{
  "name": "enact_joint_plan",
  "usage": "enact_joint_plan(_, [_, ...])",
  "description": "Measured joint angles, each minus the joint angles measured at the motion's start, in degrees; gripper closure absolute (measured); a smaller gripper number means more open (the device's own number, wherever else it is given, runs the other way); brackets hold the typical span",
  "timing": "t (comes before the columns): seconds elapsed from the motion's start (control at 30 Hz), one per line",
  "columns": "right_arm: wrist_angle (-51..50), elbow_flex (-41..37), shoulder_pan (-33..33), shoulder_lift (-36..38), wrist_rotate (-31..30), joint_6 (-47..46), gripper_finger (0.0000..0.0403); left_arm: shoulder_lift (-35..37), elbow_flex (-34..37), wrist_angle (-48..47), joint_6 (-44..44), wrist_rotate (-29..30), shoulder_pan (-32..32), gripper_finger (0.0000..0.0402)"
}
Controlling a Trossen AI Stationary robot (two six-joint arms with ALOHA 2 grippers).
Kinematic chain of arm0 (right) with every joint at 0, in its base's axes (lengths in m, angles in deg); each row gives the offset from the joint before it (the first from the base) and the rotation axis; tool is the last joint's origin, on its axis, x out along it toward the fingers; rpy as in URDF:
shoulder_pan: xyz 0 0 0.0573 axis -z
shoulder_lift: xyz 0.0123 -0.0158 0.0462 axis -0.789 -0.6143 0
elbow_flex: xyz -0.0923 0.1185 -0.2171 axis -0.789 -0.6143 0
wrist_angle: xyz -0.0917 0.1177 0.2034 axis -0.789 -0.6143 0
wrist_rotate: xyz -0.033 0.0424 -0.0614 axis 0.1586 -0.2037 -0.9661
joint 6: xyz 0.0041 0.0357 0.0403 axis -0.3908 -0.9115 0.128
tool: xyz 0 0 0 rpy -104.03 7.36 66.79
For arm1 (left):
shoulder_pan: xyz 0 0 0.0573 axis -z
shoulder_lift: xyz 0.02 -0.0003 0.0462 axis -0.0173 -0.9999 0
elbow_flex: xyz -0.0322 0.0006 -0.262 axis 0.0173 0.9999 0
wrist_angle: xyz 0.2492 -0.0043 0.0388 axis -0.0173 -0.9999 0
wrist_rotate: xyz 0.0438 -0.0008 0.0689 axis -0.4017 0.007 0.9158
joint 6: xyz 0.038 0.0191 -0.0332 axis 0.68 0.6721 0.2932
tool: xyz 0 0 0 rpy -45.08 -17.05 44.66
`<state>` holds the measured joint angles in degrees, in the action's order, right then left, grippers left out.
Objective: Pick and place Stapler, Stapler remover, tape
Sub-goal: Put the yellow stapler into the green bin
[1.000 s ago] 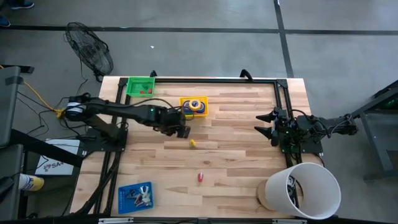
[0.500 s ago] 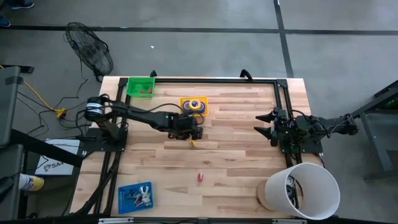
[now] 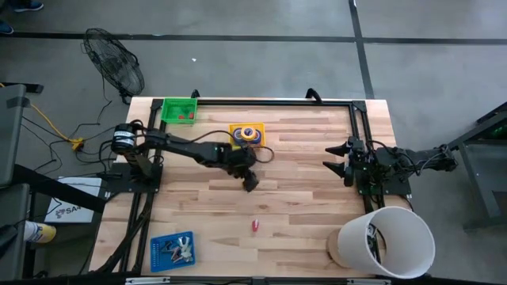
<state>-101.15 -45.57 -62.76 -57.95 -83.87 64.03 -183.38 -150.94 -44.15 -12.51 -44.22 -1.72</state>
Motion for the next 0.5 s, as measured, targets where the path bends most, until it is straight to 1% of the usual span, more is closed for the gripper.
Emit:
enact_joint_plan(0.07, [0.02, 0.0, 0.01, 0.0, -0.01, 0.01, 0.0096, 0.0, -1.02, 0.13, 15.2, -1.79, 0.0, 0.0163])
enact_joint_plan(0.13, [0.02, 0.0, -0.01, -0.02, -0.01, 0.0, 0.0096, 0.0, -1.4, 0.04, 30.01, -1.95, 0.02, 0.0163])
enact_joint_plan(0.23, [0.02, 0.0, 0.0, -0.01, -0.01, 0.0, 0.0096, 0.0, -1.42, -0.02, 47.26, -1.46, 0.0, 0.0163])
enact_joint_plan(0.4, [0.02, 0.0, 0.01, -0.02, -0.01, -0.01, 0.0096, 0.0, -1.44, -2.16, 67.79, -1.4, -0.02, 0.0163])
enact_joint_plan(0.5, [0.02, 0.0, 0.0, -0.02, -0.01, 0.0, 0.0096, 0.0, -1.44, -3.04, 75.28, -1.36, -0.02, 0.0163])
